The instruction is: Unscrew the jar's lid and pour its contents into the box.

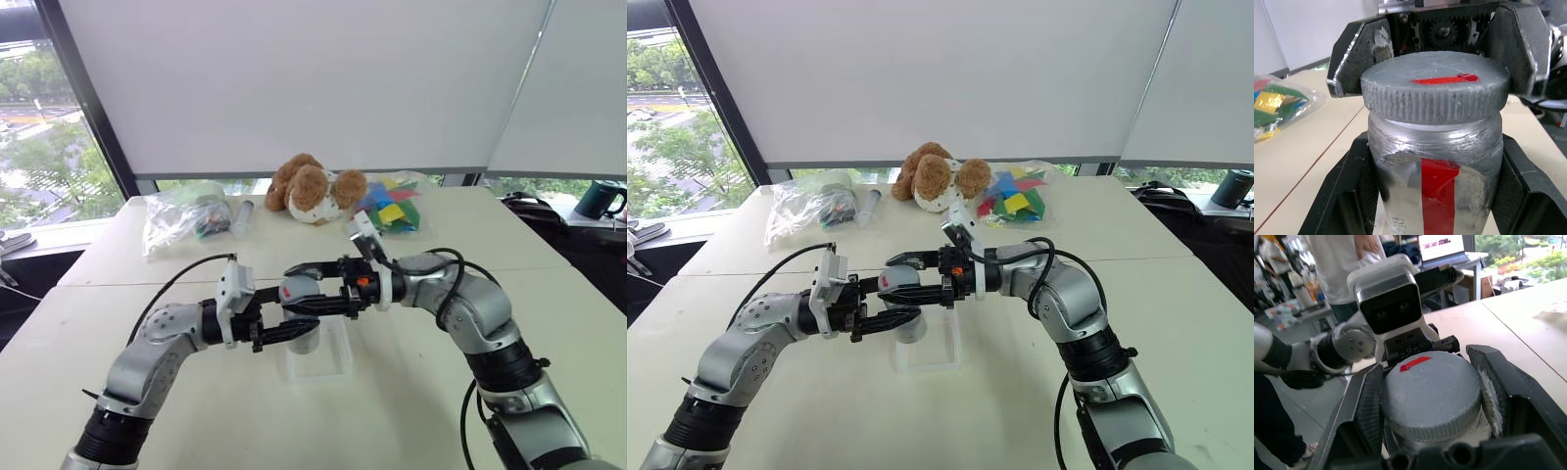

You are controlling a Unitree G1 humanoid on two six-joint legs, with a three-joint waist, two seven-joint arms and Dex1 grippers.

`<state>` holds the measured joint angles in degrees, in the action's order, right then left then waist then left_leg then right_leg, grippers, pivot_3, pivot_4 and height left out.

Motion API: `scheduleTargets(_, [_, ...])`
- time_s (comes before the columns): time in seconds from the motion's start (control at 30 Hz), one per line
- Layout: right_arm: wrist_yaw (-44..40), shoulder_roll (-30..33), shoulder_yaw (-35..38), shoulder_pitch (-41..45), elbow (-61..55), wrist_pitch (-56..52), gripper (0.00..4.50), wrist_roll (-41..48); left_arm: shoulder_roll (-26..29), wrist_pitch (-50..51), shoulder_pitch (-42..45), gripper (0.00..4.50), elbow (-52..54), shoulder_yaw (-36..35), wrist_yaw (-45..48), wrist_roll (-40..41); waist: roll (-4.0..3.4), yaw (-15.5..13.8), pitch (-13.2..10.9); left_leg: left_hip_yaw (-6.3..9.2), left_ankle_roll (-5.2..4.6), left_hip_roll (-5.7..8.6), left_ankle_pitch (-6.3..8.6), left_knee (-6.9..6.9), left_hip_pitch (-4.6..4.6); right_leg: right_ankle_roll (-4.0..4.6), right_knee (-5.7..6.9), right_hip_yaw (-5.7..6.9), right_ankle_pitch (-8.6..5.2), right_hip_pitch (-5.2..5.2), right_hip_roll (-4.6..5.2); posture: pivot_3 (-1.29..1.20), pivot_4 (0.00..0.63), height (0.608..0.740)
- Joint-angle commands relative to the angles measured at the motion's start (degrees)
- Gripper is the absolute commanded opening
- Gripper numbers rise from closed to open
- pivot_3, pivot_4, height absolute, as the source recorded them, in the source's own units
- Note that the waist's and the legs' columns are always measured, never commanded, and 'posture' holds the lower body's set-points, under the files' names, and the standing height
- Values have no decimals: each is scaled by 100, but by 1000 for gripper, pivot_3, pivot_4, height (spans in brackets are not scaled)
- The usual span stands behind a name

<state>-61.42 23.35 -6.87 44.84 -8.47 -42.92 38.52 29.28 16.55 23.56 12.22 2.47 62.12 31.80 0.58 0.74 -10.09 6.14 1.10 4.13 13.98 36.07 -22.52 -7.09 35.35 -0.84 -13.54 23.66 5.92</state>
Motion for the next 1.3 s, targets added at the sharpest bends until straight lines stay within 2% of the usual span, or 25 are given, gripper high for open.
scheduleTargets(0.03, [301,-217,1155,43,-253,-511,2291,1523,84,-25,-28,2281,-15,-95,23,-10,-3,-4,-2,-1,0,0,0,0,0,0,0,-1,0,0,1,0,150,740])
scheduleTargets(0.1, [485,-115,1557,-120,-194,-580,2291,1755,96,-52,-33,2281,-63,-158,30,17,-3,-9,-1,1,0,0,0,0,0,1,0,-2,0,-1,1,0,150,740])
scheduleTargets(0.17, [446,177,1704,-423,-217,-337,2291,1494,100,-81,-46,2281,-77,-228,10,53,-3,-38,-1,2,0,1,0,2,0,1,-2,-1,0,-4,2,0,150,740])
scheduleTargets(0.27, [237,727,1764,-1177,-23,915,2291,383,122,-102,-49,2281,-115,-376,-10,106,-2,-52,-1,-1,0,3,0,3,0,1,-15,1,0,-12,2,0,150,740])
scheduleTargets(0.4, [-43,1084,2069,-2135,1167,3093,2291,-794,198,-96,-33,2281,-210,-532,28,139,-2,-16,-1,-12,-1,3,0,3,2,-1,-13,-1,0,-12,1,0,150,740])
scheduleTargets(0.57, [-348,1249,2223,-2767,2805,4608,2291,-1374,295,-67,49,2281,-334,-601,106,135,-5,22,-3,-20,-1,-1,0,2,12,-2,-5,-5,0,-16,-2,0,150,740])
scheduleTargets(0.77, [-156,1202,2416,-2769,4175,5576,2291,-1612,393,-14,77,2281,-363,-626,158,174,-10,14,-5,-24,-1,-3,0,5,16,-1,0,-12,0,-17,-4,0,150,740])
scheduleTargets(0.87, [-161,1170,2566,-2813,4425,5301,2291,-1378,419,-10,159,2281,-473,-604,127,118,-11,4,-5,-23,-1,-3,0,7,16,0,0,-13,0,-20,-4,0,150,740])
scheduleTargets(0.93, [-67,1125,2698,-2833,4370,5172,3314,-1231,445,5,259,2281,-616,-606,154,111,-10,2,-5,-21,-1,-3,0,8,16,0,-1,-13,-1,-21,-4,0,150,740])
scheduleTargets(1.03, [-26,1202,2874,-2992,3838,4827,4472,-960,481,-33,490,2281,-905,-596,207,66,-12,-3,-6,-20,0,-2,-1,9,16,0,-1,-14,-1,-22,-3,0,150,740])
scheduleTargets(1.2, [-21,1493,2994,-3573,2062,4187,4472,-600,550,-283,830,2281,-1293,-564,8,-320,-18,-12,-9,-17,0,-1,0,6,15,-1,-1,-14,-1,-20,-3,0,150,740])
scheduleTargets(1.3, [-119,1708,2807,-4072,560,3905,4472,-483,711,-800,973,2281,-1556,-417,-80,-935,-18,-4,-9,-15,0,-2,0,6,15,-2,-2,-13,-1,-21,-3,0,150,740])
